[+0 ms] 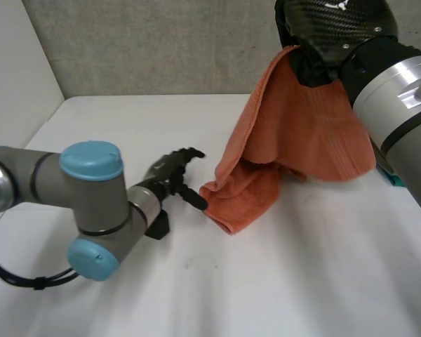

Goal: Fold the laundry.

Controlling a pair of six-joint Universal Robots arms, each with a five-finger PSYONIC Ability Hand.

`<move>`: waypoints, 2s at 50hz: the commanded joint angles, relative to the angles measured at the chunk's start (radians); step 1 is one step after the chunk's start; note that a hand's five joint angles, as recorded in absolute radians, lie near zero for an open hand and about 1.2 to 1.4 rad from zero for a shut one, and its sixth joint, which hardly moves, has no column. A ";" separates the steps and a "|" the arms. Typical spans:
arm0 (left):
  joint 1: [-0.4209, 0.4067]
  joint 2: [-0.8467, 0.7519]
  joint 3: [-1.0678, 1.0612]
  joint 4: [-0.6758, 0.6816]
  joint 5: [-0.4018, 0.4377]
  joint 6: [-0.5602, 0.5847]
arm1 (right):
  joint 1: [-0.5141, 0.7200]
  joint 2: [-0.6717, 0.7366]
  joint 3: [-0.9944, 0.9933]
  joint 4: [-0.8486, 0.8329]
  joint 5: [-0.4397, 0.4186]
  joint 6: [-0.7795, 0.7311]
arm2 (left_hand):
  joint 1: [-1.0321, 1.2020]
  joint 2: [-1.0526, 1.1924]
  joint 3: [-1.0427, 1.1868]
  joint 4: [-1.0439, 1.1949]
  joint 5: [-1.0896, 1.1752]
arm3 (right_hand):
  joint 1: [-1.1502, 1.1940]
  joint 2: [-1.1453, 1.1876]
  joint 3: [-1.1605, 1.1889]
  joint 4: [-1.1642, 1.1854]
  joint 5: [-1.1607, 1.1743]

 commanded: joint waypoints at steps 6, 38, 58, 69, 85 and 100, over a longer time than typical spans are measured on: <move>-0.094 -0.075 0.109 -0.142 0.154 -0.127 | -0.030 -0.033 -0.006 -0.005 0.001 0.028 | 1.108 1.112 1.114 1.117 1.120 | 0.286 0.219 0.214 0.200 0.226; -0.023 0.047 0.150 -0.113 -0.092 0.587 | -0.239 0.329 -0.061 0.131 0.039 -0.138 | 1.108 1.112 1.114 1.117 1.120 | 0.286 0.219 0.214 0.200 0.226; 0.127 0.266 -0.205 -0.100 -0.064 0.532 | -0.256 0.386 0.002 0.015 0.113 -0.141 | 0.101 0.105 0.107 0.110 0.113 | 0.286 0.219 0.214 0.200 0.226; 0.281 0.338 -0.369 -0.103 0.029 0.444 | -0.256 0.388 0.008 0.009 0.112 -0.146 | 0.131 0.135 0.137 0.139 0.143 | 0.286 0.219 0.214 0.200 0.226; 0.273 0.145 -0.259 -0.104 0.094 0.429 | -0.257 0.386 0.026 0.005 0.112 -0.144 | 0.468 0.472 0.474 0.477 0.480 | 0.286 0.219 0.214 0.200 0.226; 0.264 0.260 -0.147 -0.129 0.040 0.450 | -0.271 0.264 -0.021 0.018 0.107 -0.172 | 1.108 1.112 1.114 1.117 1.120 | 0.286 0.219 0.214 0.200 0.226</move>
